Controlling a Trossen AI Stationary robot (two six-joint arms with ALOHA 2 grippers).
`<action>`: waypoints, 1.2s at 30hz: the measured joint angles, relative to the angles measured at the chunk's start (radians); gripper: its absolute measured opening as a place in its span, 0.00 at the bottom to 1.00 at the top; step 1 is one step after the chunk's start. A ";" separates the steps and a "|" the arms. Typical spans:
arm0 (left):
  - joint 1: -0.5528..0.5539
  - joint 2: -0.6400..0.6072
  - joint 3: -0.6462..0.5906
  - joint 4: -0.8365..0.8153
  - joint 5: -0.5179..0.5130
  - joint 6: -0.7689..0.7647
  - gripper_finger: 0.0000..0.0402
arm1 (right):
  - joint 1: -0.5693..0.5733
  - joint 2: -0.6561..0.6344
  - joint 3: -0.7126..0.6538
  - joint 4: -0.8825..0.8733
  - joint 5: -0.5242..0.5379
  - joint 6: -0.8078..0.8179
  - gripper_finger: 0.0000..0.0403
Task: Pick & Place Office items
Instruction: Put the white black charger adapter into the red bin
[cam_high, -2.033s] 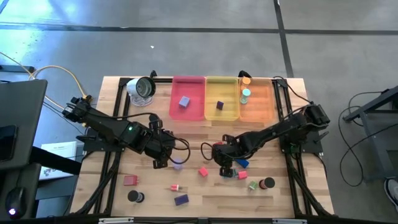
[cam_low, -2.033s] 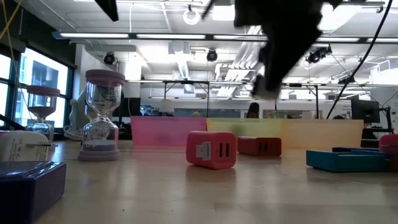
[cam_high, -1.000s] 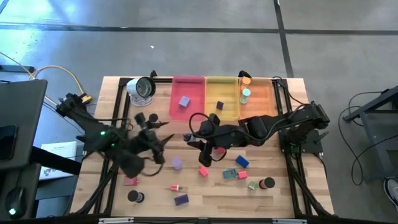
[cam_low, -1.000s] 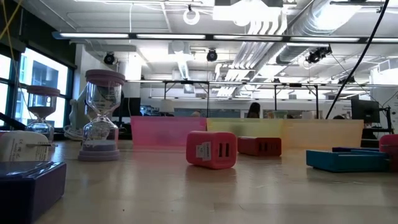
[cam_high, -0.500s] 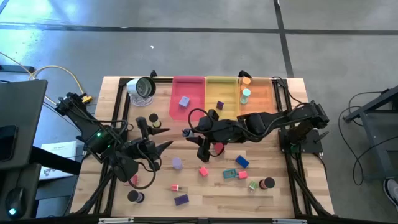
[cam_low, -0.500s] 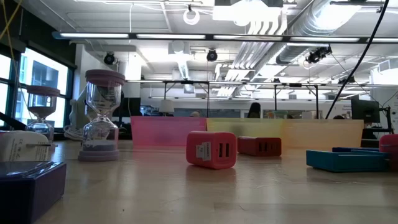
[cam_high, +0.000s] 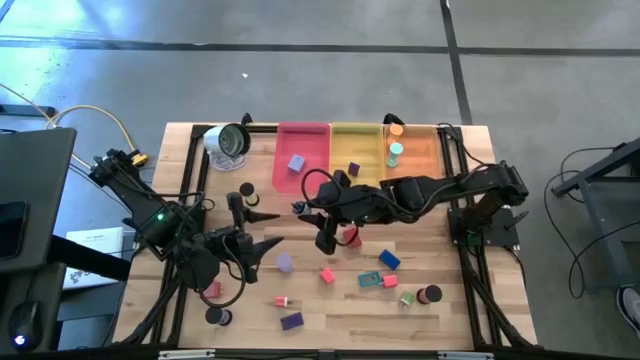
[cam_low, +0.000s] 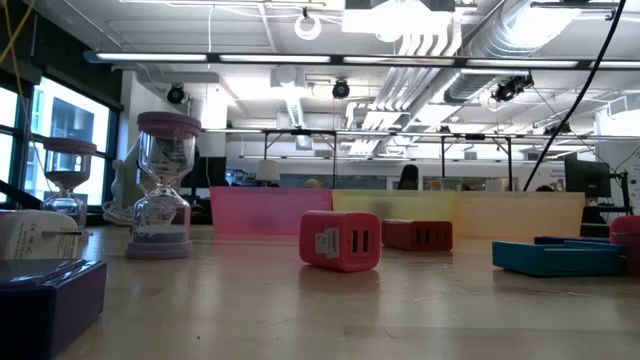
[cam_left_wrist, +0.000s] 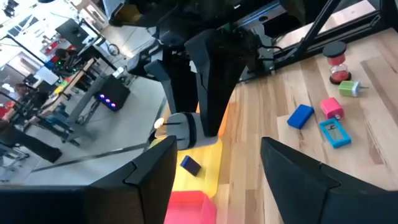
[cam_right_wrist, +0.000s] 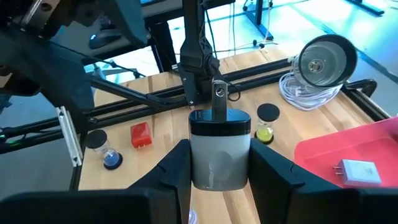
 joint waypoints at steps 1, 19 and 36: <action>0.003 0.001 0.000 0.000 0.005 0.001 0.59 | -0.004 0.000 0.000 0.000 -0.010 0.000 0.28; 0.082 0.001 0.000 -0.009 0.124 -0.003 0.81 | -0.025 -0.005 -0.001 -0.006 -0.022 -0.049 0.28; 0.119 0.001 0.000 0.227 -0.148 0.545 0.81 | -0.078 -0.141 0.000 0.028 -0.141 -0.010 0.28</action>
